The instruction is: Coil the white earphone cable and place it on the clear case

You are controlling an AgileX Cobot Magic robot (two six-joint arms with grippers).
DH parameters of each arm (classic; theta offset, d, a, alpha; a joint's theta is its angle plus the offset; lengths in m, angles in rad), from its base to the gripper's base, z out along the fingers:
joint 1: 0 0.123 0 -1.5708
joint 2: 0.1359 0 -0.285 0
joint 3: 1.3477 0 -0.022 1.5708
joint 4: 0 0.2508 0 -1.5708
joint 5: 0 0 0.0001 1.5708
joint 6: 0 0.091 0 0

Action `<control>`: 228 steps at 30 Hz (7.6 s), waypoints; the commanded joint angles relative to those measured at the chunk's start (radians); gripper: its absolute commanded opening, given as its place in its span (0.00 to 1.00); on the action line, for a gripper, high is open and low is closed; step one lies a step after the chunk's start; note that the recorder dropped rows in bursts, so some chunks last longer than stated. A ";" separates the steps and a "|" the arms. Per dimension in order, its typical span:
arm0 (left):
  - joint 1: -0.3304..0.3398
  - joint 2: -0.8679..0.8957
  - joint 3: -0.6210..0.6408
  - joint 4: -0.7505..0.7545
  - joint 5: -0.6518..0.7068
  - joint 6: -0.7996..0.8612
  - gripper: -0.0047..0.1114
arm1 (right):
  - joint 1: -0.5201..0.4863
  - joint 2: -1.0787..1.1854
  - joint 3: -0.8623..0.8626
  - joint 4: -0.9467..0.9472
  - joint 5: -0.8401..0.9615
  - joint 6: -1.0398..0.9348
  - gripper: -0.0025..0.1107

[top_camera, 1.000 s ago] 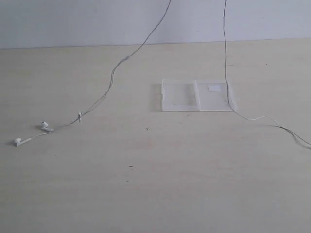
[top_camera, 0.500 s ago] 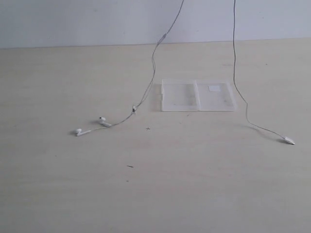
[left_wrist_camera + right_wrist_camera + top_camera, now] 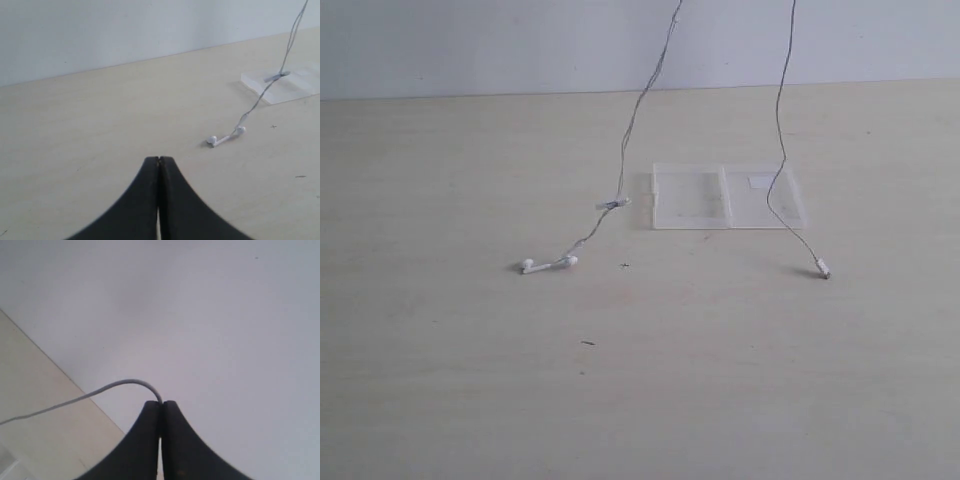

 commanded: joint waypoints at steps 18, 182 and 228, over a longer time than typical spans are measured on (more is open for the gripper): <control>-0.006 -0.007 0.001 -0.010 -0.020 0.042 0.04 | -0.002 -0.008 -0.225 0.007 0.044 -0.063 0.02; -0.400 1.957 -1.083 0.959 -1.302 -0.784 0.04 | -0.002 -0.028 -0.237 0.216 0.087 -0.020 0.02; -0.178 1.598 -1.083 1.424 -1.233 -1.437 0.04 | -0.254 0.116 0.026 0.291 0.263 0.166 0.02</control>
